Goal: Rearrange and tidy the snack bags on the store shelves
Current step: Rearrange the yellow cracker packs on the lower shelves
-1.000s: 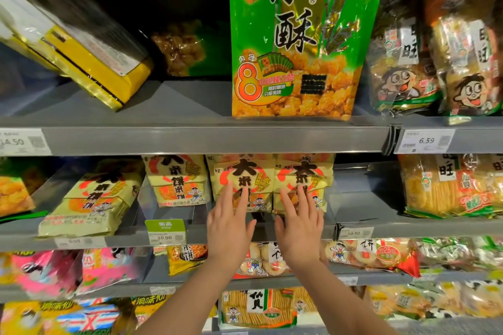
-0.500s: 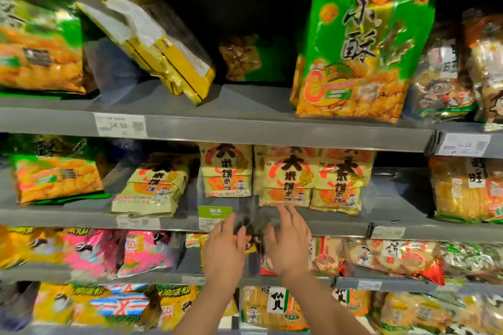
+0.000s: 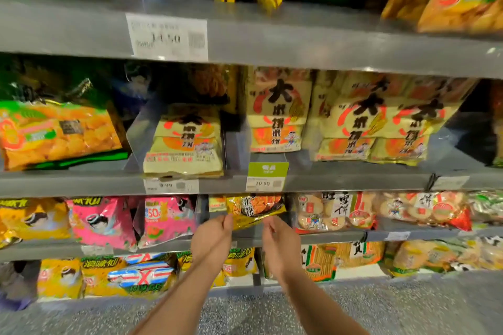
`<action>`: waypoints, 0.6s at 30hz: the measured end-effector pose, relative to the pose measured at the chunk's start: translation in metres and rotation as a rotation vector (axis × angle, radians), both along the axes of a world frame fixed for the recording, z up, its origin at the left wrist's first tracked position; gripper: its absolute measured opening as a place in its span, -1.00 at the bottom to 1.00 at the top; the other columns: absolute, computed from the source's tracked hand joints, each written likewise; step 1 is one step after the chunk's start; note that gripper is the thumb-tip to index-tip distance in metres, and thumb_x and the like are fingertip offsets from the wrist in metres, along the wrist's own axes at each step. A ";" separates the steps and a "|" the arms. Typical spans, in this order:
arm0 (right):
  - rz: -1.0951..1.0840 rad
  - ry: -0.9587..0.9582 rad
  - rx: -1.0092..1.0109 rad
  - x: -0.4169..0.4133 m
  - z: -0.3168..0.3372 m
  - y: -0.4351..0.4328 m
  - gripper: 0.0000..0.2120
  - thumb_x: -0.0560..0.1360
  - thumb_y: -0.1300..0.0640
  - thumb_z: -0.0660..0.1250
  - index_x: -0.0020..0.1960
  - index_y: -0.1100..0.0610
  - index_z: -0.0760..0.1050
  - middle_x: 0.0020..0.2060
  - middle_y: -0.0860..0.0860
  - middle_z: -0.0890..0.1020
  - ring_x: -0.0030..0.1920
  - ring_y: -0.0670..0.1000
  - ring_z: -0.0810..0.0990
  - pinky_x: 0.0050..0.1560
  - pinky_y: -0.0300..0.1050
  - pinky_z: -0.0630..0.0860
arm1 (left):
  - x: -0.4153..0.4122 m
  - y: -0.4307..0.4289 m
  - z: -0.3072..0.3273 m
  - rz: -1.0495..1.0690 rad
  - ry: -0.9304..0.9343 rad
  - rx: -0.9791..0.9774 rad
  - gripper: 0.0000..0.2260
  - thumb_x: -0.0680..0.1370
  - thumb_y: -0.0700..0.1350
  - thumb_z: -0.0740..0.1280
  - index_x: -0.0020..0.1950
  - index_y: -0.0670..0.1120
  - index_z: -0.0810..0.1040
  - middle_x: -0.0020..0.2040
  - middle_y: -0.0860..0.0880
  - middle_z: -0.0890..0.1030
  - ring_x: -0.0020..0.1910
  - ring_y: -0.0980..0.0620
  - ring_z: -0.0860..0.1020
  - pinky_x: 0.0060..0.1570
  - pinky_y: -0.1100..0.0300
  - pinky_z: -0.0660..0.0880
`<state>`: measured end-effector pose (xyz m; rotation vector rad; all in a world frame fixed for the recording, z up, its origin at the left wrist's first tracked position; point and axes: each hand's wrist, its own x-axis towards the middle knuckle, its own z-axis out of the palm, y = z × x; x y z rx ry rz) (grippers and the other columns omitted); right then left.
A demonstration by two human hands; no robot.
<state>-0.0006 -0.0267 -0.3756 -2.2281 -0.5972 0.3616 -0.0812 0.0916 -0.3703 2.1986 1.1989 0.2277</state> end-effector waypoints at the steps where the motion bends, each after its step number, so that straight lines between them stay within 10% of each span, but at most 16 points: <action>1: 0.004 -0.038 -0.001 0.005 -0.012 0.006 -0.80 0.54 0.09 0.12 -0.23 -0.03 0.43 -0.38 -0.07 0.55 -0.36 -0.04 0.47 -0.29 -0.07 0.43 | 0.006 0.005 -0.012 0.024 -0.028 0.000 -0.66 0.59 0.09 0.04 -0.25 -0.01 0.47 -0.26 -0.09 0.59 -0.28 -0.08 0.47 -0.31 0.17 0.32; 6: -0.011 -0.162 0.043 0.036 -0.085 0.035 -0.82 0.53 0.12 0.15 -0.11 0.05 0.53 -0.28 0.00 0.64 -0.26 0.03 0.58 -0.20 -0.04 0.50 | 0.033 0.035 -0.091 0.042 -0.114 0.085 -0.67 0.59 0.10 0.07 -0.25 -0.03 0.45 -0.18 -0.13 0.62 -0.10 -0.16 0.58 -0.28 0.15 0.32; 11: -0.033 -0.205 0.202 0.067 -0.157 0.068 -0.79 0.56 0.13 0.16 -0.03 0.14 0.55 -0.17 0.05 0.63 -0.13 0.05 0.57 -0.06 -0.01 0.50 | 0.069 0.066 -0.168 0.067 -0.234 -0.017 -0.59 0.54 0.16 0.18 0.20 -0.13 0.40 0.10 -0.22 0.56 0.07 -0.22 0.54 -0.01 0.03 0.45; 18: -0.140 -0.518 0.406 0.114 -0.223 0.096 -0.76 0.53 0.06 0.11 -0.01 0.06 0.54 -0.12 -0.04 0.60 -0.07 -0.01 0.52 -0.02 -0.03 0.46 | 0.109 0.092 -0.223 0.070 -0.526 -0.085 -0.58 0.43 0.21 0.33 0.02 -0.09 0.36 -0.08 -0.14 0.57 -0.01 -0.17 0.54 -0.17 0.11 0.34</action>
